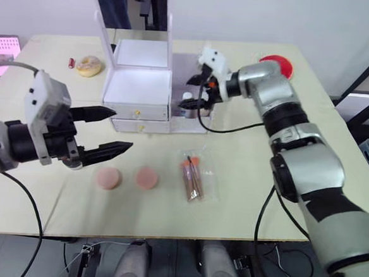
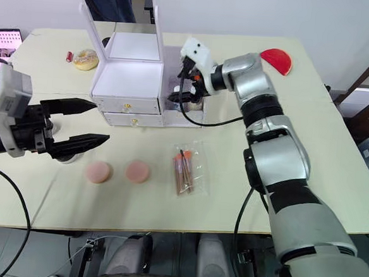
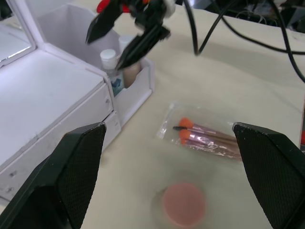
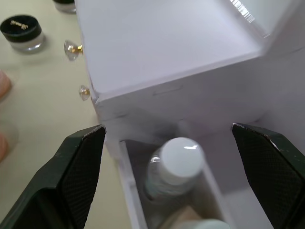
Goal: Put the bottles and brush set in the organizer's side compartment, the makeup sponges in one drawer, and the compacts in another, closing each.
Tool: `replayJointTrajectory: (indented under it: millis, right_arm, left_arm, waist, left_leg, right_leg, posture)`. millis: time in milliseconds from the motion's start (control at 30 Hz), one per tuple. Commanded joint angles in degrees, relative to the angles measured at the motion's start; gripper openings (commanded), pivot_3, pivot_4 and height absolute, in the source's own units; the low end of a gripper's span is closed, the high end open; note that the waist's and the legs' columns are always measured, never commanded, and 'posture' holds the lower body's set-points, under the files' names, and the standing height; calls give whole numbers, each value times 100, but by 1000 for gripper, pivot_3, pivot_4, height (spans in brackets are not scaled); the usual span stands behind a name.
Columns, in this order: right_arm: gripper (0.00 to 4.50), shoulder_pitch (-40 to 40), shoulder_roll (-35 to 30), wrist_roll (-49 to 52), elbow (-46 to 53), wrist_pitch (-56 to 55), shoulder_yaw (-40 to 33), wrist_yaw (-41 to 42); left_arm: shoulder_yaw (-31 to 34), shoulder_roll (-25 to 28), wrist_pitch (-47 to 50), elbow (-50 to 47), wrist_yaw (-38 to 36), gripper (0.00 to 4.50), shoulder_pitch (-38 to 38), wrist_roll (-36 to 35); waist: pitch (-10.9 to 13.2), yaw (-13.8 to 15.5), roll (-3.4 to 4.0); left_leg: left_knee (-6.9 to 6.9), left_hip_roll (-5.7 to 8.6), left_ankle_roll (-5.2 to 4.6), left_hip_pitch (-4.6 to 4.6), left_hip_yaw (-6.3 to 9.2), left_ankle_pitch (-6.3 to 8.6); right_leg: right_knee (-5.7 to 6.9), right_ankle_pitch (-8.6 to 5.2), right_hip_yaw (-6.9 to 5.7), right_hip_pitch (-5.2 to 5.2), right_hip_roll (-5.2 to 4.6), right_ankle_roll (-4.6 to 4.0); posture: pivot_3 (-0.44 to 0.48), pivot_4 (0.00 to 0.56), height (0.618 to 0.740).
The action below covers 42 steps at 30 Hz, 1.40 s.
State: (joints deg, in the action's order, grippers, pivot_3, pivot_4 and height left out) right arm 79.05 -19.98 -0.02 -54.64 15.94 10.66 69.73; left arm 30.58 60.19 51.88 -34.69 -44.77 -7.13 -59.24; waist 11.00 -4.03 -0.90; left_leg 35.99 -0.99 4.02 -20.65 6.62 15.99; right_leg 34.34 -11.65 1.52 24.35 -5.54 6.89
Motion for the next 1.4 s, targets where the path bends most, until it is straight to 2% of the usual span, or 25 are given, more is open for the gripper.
replayJointTrajectory:
  millis: [33, 167, 333, 367, 433, 500, 567, 633, 700, 833, 933, 1167, 1300, 1400]
  right_arm:
    - [4475, -8, -563, 468, 1302, 725, -446, 296]
    - [4475, -684, -1362, 1096, 3027, 2050, -911, 450]
    - [4475, -2113, -2453, 1688, 4652, 3133, -1621, 267]
    - [4475, -2371, -2602, 1764, 4835, 3193, -1764, 218]
    - [4475, -3451, -3070, 2005, 5174, 3047, -2626, 316]
    - [4475, -4163, -3305, 2260, 5392, 2966, -3255, 308]
    - [4475, -4691, -3425, 2472, 5438, 2901, -3733, 253]
    - [4475, -5809, -3634, 2342, 5320, 2385, -4357, 492]
    - [4475, -6518, -3717, 2279, 5128, 2025, -4759, 490]
    - [4475, -6982, -3608, 2407, 4826, 1565, -5056, 209]
    - [4475, -7364, -3531, 2426, 4960, 1303, -4977, 190]
    - [4475, -7605, -3446, 2666, 5177, 1213, -4868, -10]
    - [4475, -7525, -3419, 2787, 5303, 1236, -4704, -162]
    - [4475, -7362, -3399, 3001, 5724, 1459, -4412, -308]
  left_arm:
    - [427, 105, -254, 296, -375, 4500, 408, 426]
    - [889, 64, -626, 956, -850, 4500, 1003, 974]
    - [1447, 211, -1684, 2298, -1668, 4500, 1940, 2204]
    - [1531, 236, -1836, 2524, -1778, 4500, 2024, 2336]
    - [1770, 298, -2174, 3323, -2021, 4500, 2162, 2611]
    - [1843, 324, -2507, 3867, -2175, 4500, 2198, 2825]
    - [1803, 339, -2865, 4308, -2249, 4500, 2151, 3000]
    - [1770, 334, -3154, 4876, -2268, 4500, 2007, 3106]
    - [1691, 349, -3395, 5324, -2324, 4500, 1889, 3206]
    - [1454, 365, -3849, 5988, -2378, 4500, 1673, 3415]
    - [1354, 359, -3993, 6241, -2402, 4500, 1509, 3464]
    - [1224, 365, -4175, 6574, -2447, 4500, 1289, 3529]
    - [1192, 323, -4132, 6464, -2437, 4500, 1208, 3413]
    - [1034, 200, -3891, 5842, -2440, 4500, 1154, 3260]
  waist:
    - [0, 1, -1]
    - [-3, 15, -5]
    - [-1, 18, -1]
    - [-2, 19, -3]
    - [-3, 22, -8]
    - [-5, 73, -10]
    - [-4, 91, -5]
    - [-8, 113, -14]
    - [-11, 145, -18]
    - [-11, 103, -17]
    - [-17, 77, -23]
    - [-16, 49, -22]
    - [-17, 57, -24]
    - [-16, 68, -23]
  left_leg:
    - [-1, 0, 0, 0, 0, 0]
    - [-11, 0, -1, 3, 2, 0]
    - [-9, 0, -2, 0, -1, 1]
    - [-7, 0, -2, -3, -3, 1]
    - [-3, 0, -2, -4, -2, 1]
    - [-2, 0, -2, -1, -2, 2]
    - [2, 0, -2, 0, -10, 2]
    - [7, 0, -2, 4, -12, 2]
    - [1, -1, -2, 18, -11, 2]
    - [16, -1, -1, 21, -17, 2]
    - [11, -3, -1, 29, -16, 2]
    - [3, -5, -1, 24, -17, 2]
    - [7, -5, -1, 25, -16, 2]
    - [10, -5, -1, 26, -16, 2]
  right_leg:
    - [0, 0, 0, 0, 0, 0]
    - [0, -5, -1, 1, 0, 5]
    - [-8, -17, -1, -1, -1, -16]
    - [-10, -18, 0, 1, -1, -18]
    - [-7, -18, -1, 2, -1, -20]
    - [-7, -19, -1, -3, -1, -19]
    - [-12, -19, 1, -6, -4, -20]
    - [-10, -16, 1, -6, -5, -22]
    - [-6, -25, -1, -13, -4, -10]
    - [-6, -22, 2, -16, -5, -13]
    - [-2, -22, 2, -19, -5, -13]
    - [-1, -12, 1, -14, -4, -27]
    - [0, -21, 1, -16, -4, -13]
    - [2, -21, 1, -17, -4, -13]
  posture:
    - [0, 150, 739]
    - [0, 150, 739]
    - [0, 150, 739]
    - [0, 150, 739]
    - [0, 150, 739]
    - [0, 150, 739]
    - [0, 150, 739]
    - [0, 150, 739]
    - [0, 150, 739]
    - [0, 150, 739]
    - [0, 150, 739]
    - [0, 150, 739]
    - [0, 150, 739]
    - [0, 150, 739]
